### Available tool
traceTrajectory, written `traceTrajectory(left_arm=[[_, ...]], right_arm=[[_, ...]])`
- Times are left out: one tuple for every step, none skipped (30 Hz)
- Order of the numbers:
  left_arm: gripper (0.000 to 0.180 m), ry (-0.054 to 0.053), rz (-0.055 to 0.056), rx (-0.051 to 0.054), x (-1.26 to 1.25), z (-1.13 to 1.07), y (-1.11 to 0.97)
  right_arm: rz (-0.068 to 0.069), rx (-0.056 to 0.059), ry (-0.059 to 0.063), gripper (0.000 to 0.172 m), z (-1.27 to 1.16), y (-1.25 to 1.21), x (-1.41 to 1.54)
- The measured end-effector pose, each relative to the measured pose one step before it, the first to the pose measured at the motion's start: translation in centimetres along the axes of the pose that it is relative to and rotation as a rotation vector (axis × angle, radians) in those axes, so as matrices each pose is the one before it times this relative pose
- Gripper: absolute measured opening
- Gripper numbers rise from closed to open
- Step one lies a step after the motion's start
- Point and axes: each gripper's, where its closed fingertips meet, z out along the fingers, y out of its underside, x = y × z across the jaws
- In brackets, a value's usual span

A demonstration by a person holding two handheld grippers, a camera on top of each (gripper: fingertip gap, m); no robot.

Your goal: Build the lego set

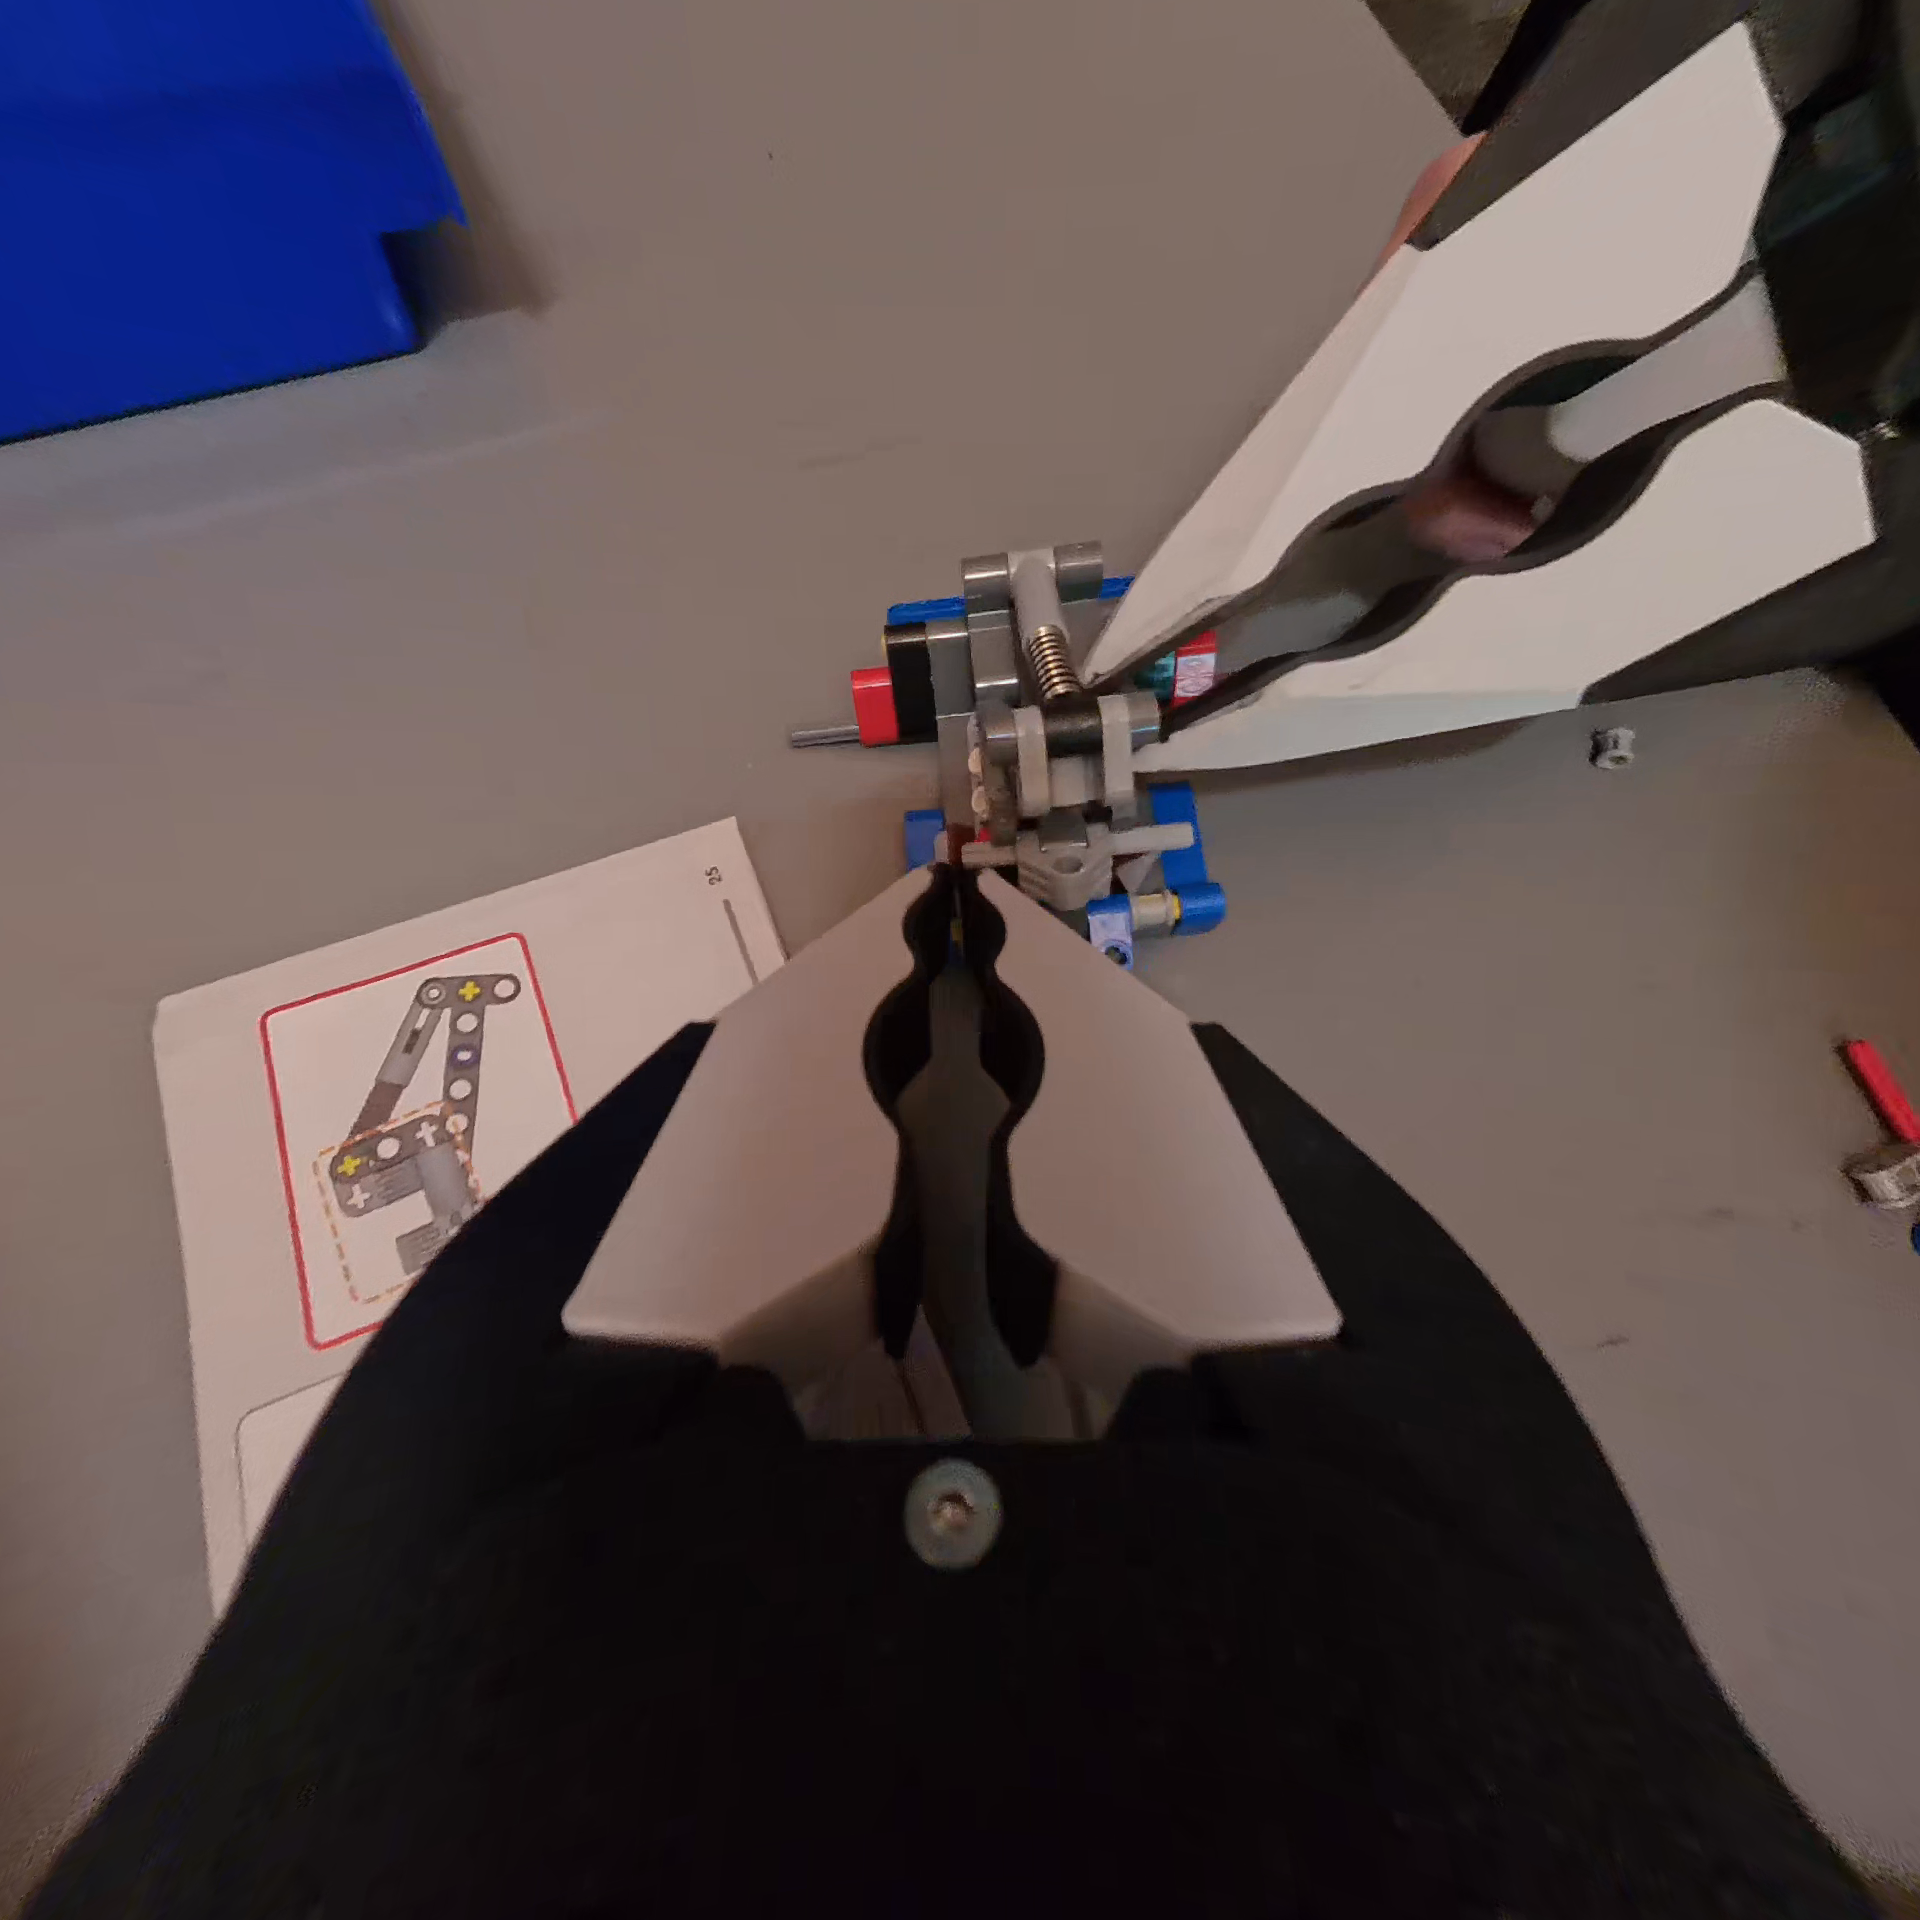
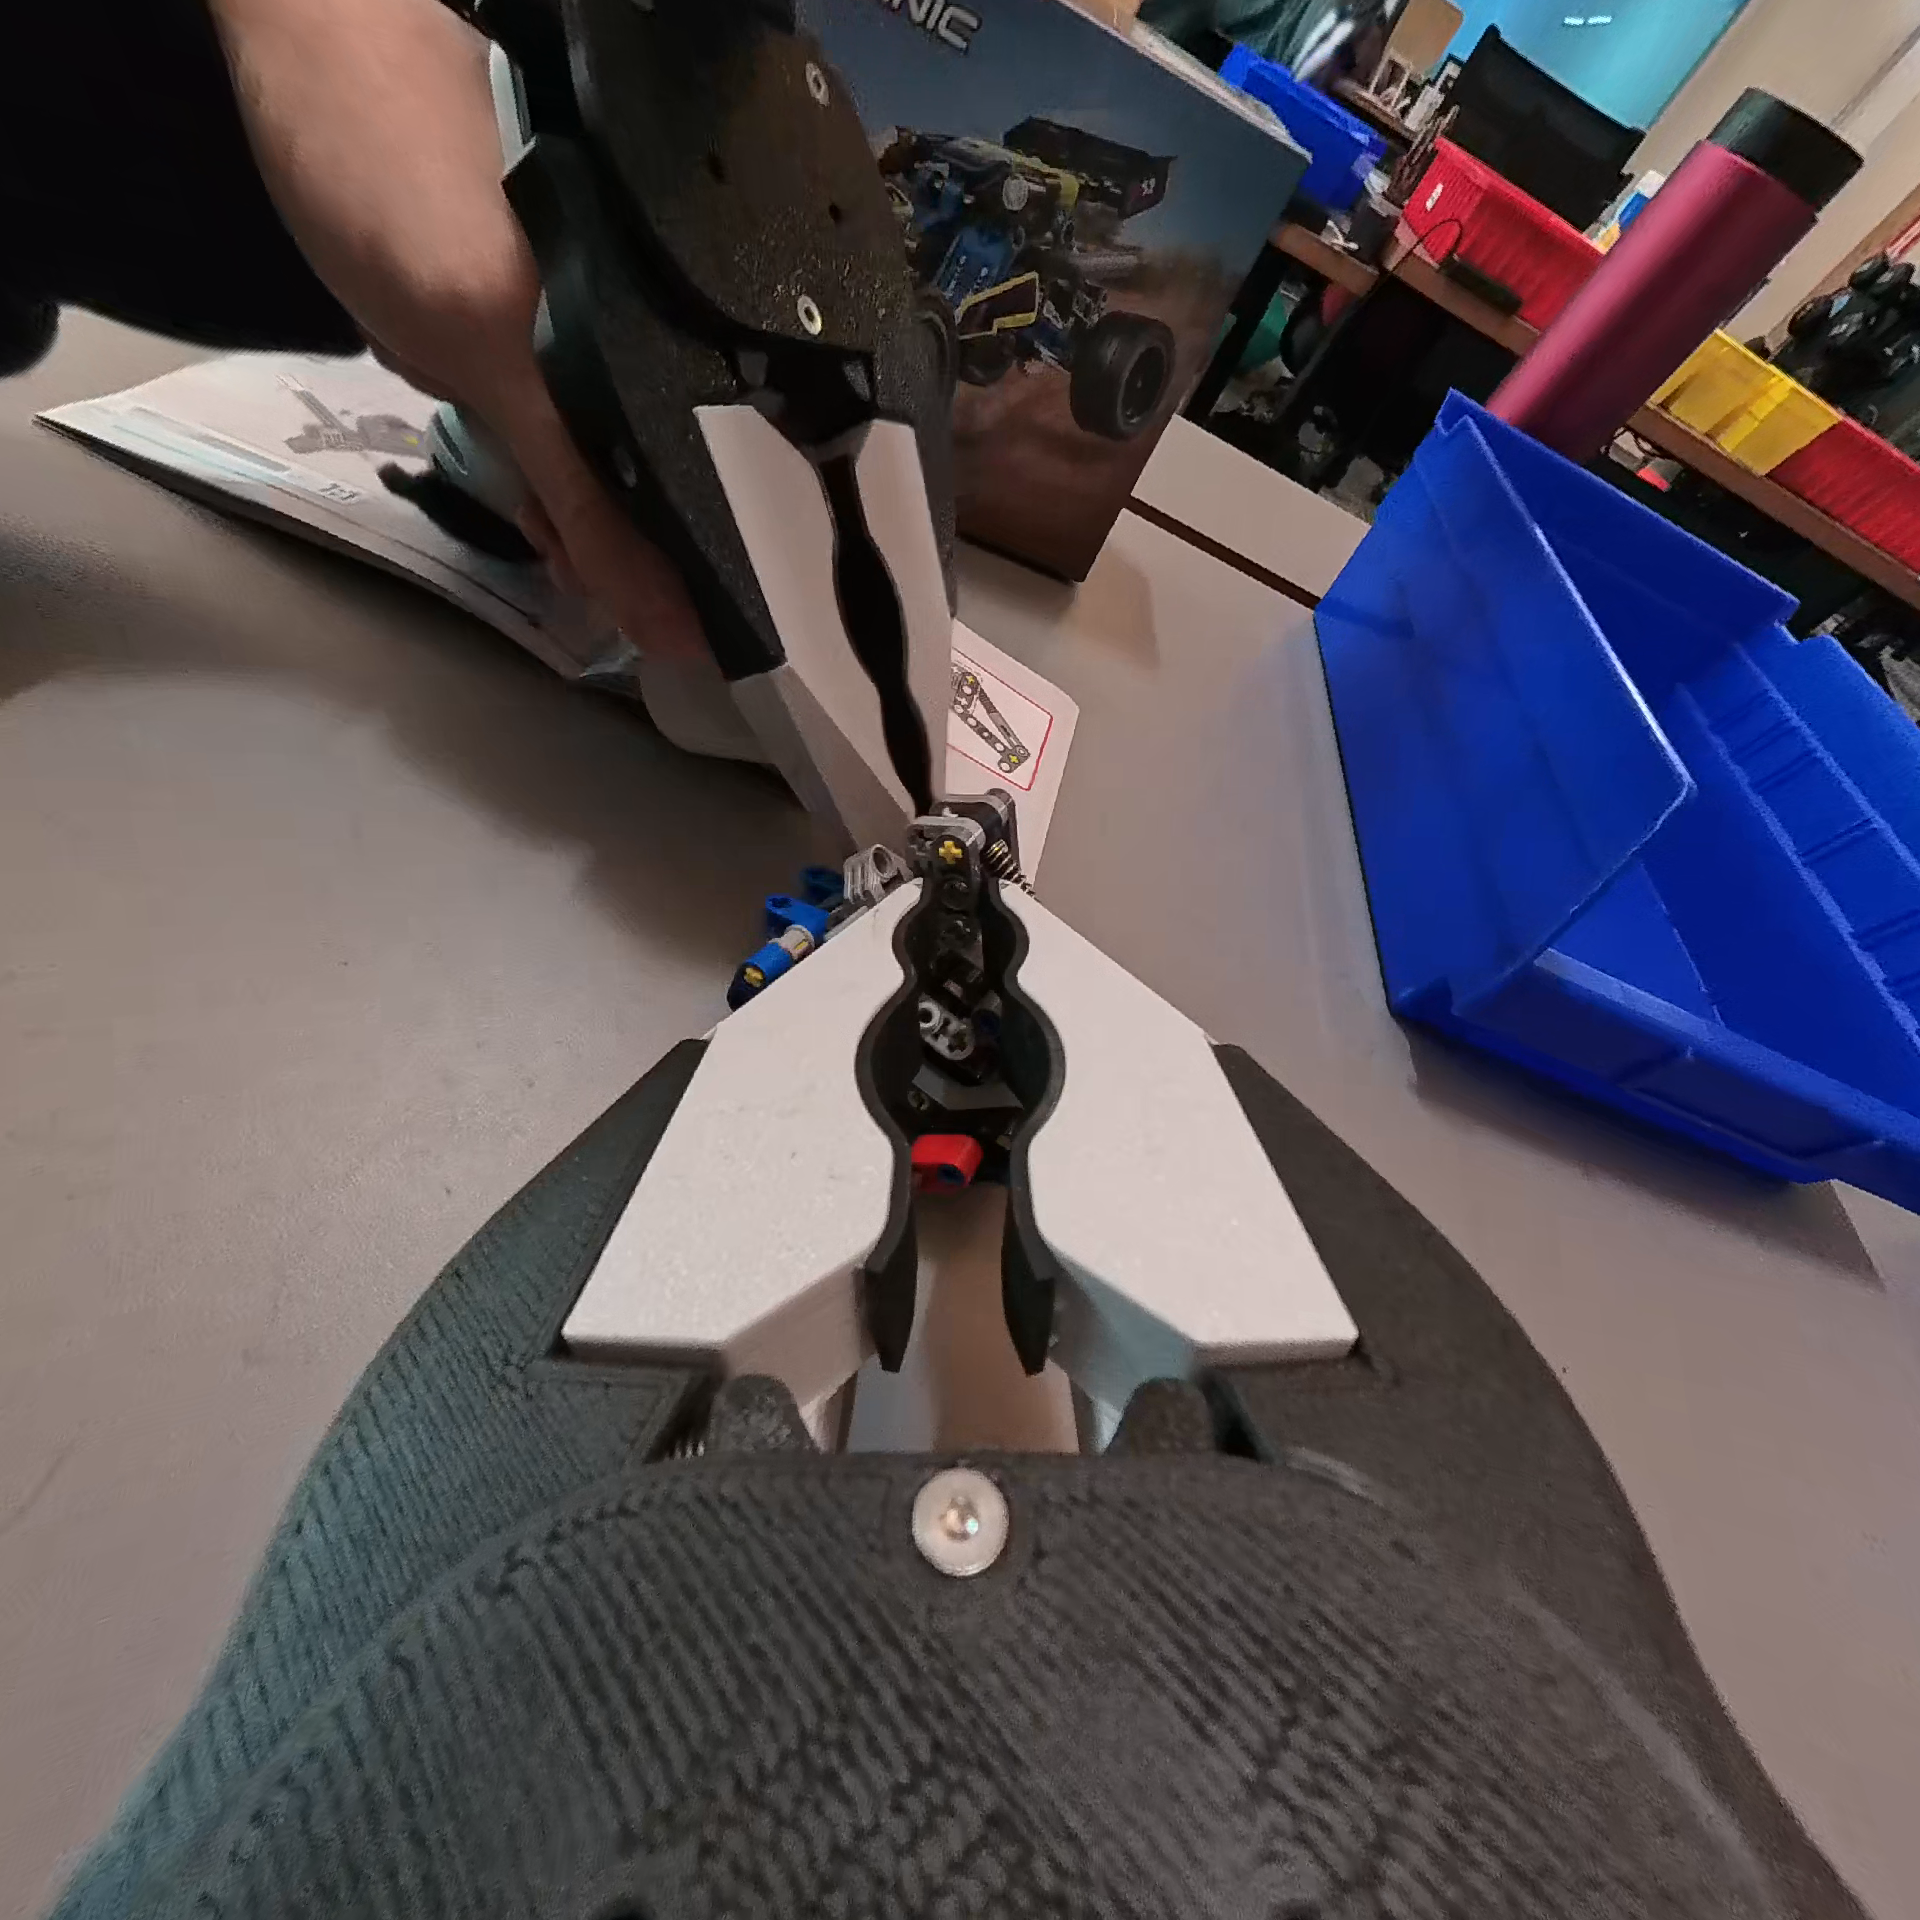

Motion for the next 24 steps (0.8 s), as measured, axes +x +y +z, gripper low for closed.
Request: traceTrajectory(left_arm=[[0.000, 0.0065, 0.0120, 0.0147, 0.071, 0.085, -0.044], [0.000, 0.0028, 0.0175, 0.0092, 0.083, 0.055, 0.017], [0.000, -0.0029, 0.0126, 0.0070, 0.029, -0.010, -0.022], [0.000, -0.0037, 0.0056, 0.0043, 0.060, 0.002, -0.027], [0.000, -0.0026, 0.0008, 0.0043, 0.097, 0.056, -0.022], [0.000, -0.0040, -0.0018, 0.0065, 0.044, 0.028, -0.026], [0.000, -0.0009, -0.0011, 0.0064, 0.017, -0.002, -0.010], [0.000, 0.0016, 0.0008, 0.0072, 0.023, -0.017, -0.008], [0.000, 0.0006, 0.0016, 0.0060, 0.015, 0.015, -0.010], [0.000, -0.0011, 0.0026, 0.0019, 0.009, 0.006, -0.015], [0.000, -0.0038, 0.0052, -0.0013, -0.004, 0.018, -0.005], [0.000, -0.0061, 0.0120, -0.0019, -0.021, 0.006, -0.009], [0.000, -0.0071, 0.0139, -0.0003, -0.025, 0.003, -0.007], [0.000, -0.0060, 0.0105, 0.0005, -0.005, 0.002, -0.006], [0.000, -0.0054, 0.0092, 0.0008, -0.007, 0.000, -0.010], [0.000, -0.0040, 0.0083, 0.0007, -0.002, 0.008, -0.006], [0.000, -0.0004, 0.0055, 0.0019, 0.022, -0.007, -0.007], [0.000, 0.0018, 0.0046, 0.0027, 0.020, -0.003, -0.007], [0.000, 0.0009, 0.0061, 0.0039, 0.020, 0.000, -0.006], [0.000, 0.0005, 0.0045, 0.0030, 0.023, 0.003, -0.014], [0.000, 0.0011, 0.0034, -0.0002, 0.045, -0.014, 0.002], [0.000, -0.0002, 0.0062, -0.0005, 0.024, 0.001, 0.005], [0.000, 0.0019, 0.0082, -0.0038, 0.072, 0.027, 0.053], [0.000, -0.0036, 0.0049, 0.0000, -0.010, 0.029, -0.021]], right_arm=[[0.0035, 0.0014, -0.0022, 0.005, -0.013, -0.018, 0.009], [0.0047, 0.0010, -0.0058, 0.004, -0.005, -0.007, -0.024], [0.0043, -0.0002, -0.0041, 0.004, 0.010, -0.003, -0.004], [0.0027, -0.0006, 0.0000, 0.005, 0.008, 0.009, 0.023], [-0.0006, 0.0000, 0.0033, 0.004, -0.010, 0.007, 0.030], [-0.0037, 0.0008, 0.0059, 0.005, -0.010, -0.014, 0.029], [-0.0055, -0.0001, 0.0049, 0.005, -0.006, -0.003, 0.009], [-0.0055, -0.0006, 0.0046, 0.005, 0.005, 0.006, -0.002], [-0.0028, -0.0006, 0.0028, 0.005, 0.002, 0.005, 0.002], [-0.0006, -0.0005, 0.0016, 0.005, 0.003, 0.011, 0.014], [0.0000, -0.0006, 0.0003, 0.005, -0.001, 0.018, 0.001], [-0.0004, -0.0007, 0.0000, 0.005, 0.004, 0.008, 0.008], [-0.0005, -0.0009, -0.0015, 0.004, 0.003, 0.024, -0.008], [0.0036, -0.0006, -0.0064, 0.004, 0.006, 0.022, -0.019], [0.0109, 0.0000, -0.0112, 0.004, -0.015, 0.022, -0.004], [0.0163, 0.0000, -0.0149, 0.004, -0.011, 0.030, 0.002], [0.0174, 0.0000, -0.0175, 0.004, -0.003, 0.013, -0.030], [0.0119, -0.0043, -0.0229, 0.004, 0.036, 0.058, -0.161], [0.0077, 0.0017, -0.0076, 0.005, -0.007, -0.008, 0.033], [0.0072, 0.0004, -0.0074, 0.004, -0.022, 0.012, 0.010], [0.0096, -0.0016, -0.0080, 0.004, -0.017, 0.031, -0.014], [0.0108, -0.0023, -0.0059, 0.004, -0.011, 0.039, -0.011], [0.0091, -0.0042, -0.0031, 0.004, -0.013, 0.052, 0.015], [0.0020, -0.0009, 0.0025, 0.004, 0.002, 0.016, 0.085]])
